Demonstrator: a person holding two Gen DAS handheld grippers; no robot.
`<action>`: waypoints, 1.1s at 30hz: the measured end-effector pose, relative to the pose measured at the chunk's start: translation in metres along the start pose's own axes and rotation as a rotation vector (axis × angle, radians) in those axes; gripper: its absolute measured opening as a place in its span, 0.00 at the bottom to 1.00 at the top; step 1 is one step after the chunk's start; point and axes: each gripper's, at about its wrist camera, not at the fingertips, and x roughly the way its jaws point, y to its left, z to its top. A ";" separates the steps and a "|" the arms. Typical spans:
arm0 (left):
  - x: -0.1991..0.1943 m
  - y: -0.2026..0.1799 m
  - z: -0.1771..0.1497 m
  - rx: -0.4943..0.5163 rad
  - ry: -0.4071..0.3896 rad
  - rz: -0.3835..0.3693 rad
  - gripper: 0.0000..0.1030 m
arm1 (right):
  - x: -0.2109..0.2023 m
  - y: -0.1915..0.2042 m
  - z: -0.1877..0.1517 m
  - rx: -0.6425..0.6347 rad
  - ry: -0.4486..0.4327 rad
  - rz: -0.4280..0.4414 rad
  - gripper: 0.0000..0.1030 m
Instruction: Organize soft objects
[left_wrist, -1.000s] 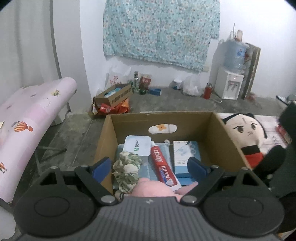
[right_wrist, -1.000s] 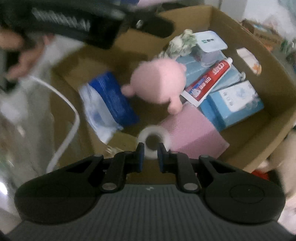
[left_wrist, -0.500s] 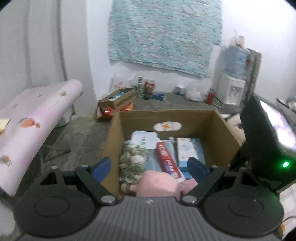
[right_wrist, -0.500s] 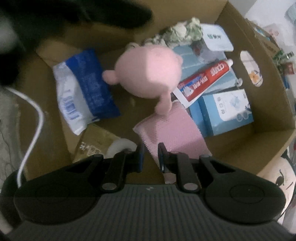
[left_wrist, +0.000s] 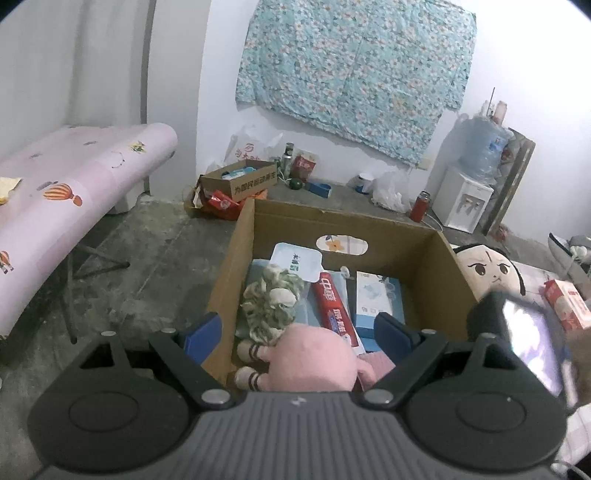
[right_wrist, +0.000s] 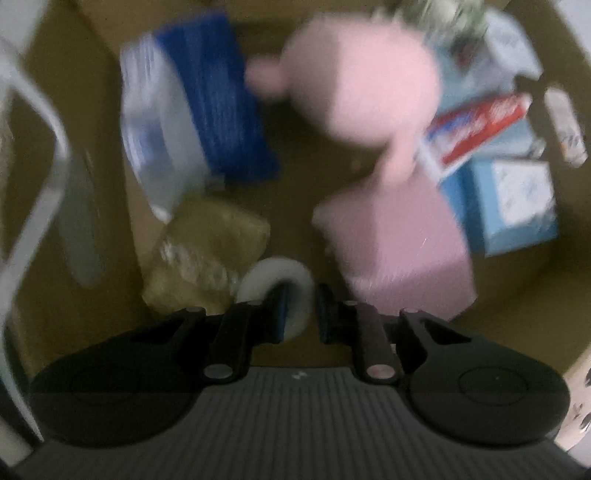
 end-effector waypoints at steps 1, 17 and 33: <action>0.000 0.000 -0.001 -0.004 -0.004 0.000 0.88 | 0.006 0.003 -0.003 -0.015 0.022 -0.006 0.17; -0.002 -0.008 0.000 0.056 0.015 0.080 0.87 | -0.052 -0.009 -0.014 0.076 -0.070 0.038 0.32; -0.013 0.044 -0.041 0.015 0.300 0.123 0.80 | -0.110 -0.023 -0.164 0.615 -0.634 0.205 0.70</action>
